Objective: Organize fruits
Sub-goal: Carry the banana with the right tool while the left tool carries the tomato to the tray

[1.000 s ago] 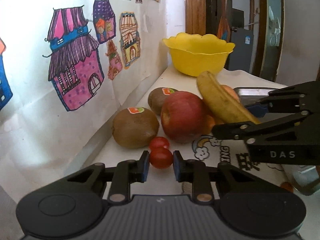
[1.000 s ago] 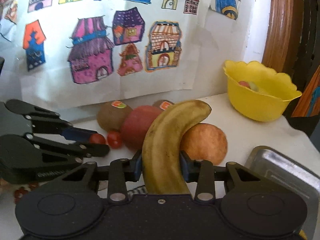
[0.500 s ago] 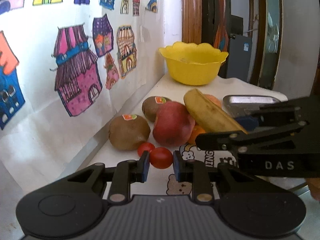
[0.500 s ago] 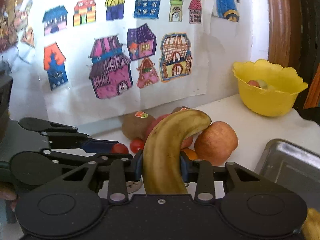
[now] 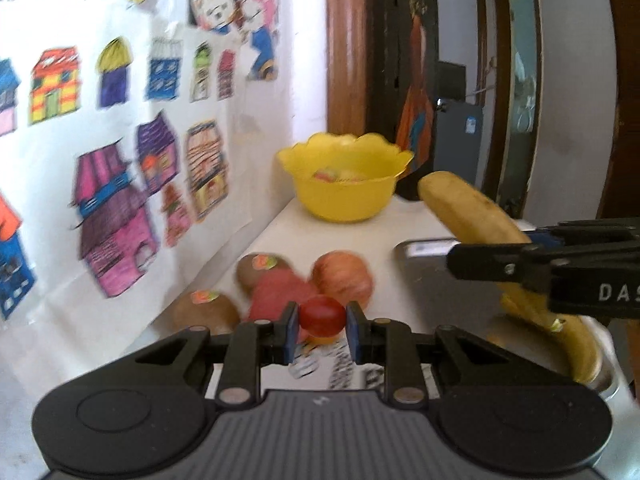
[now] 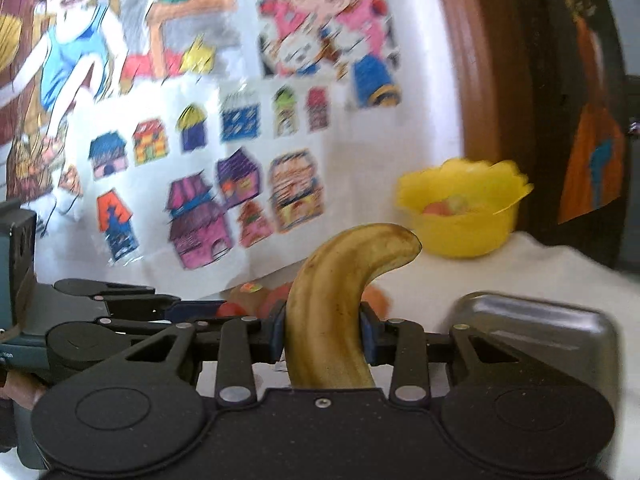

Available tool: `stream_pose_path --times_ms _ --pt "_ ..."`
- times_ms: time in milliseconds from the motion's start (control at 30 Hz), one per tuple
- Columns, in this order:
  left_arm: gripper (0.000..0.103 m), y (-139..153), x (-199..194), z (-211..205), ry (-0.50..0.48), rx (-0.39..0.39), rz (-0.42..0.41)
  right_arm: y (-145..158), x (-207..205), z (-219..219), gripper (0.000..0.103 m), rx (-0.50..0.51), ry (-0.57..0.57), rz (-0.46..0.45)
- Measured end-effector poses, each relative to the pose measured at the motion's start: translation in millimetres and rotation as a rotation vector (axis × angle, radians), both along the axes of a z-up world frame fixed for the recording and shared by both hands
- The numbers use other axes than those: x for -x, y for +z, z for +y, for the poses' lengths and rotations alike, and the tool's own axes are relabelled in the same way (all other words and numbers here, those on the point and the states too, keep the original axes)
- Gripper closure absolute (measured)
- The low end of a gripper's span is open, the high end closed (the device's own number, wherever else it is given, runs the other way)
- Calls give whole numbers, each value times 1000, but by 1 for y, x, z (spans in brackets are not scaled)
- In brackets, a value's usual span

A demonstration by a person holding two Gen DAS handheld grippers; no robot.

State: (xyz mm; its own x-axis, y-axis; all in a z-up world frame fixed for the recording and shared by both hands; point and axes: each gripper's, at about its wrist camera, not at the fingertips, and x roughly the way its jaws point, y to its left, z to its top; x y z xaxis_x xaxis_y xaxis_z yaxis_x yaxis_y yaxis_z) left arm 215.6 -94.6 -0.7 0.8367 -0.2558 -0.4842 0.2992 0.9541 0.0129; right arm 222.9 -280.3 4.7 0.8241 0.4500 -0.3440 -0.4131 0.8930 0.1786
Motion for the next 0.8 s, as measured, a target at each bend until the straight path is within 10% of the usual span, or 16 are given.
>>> stream_pose_path --times_ms 800 --pt "76 -52 -16 -112 -111 62 94 -53 12 -104 65 157 -152 99"
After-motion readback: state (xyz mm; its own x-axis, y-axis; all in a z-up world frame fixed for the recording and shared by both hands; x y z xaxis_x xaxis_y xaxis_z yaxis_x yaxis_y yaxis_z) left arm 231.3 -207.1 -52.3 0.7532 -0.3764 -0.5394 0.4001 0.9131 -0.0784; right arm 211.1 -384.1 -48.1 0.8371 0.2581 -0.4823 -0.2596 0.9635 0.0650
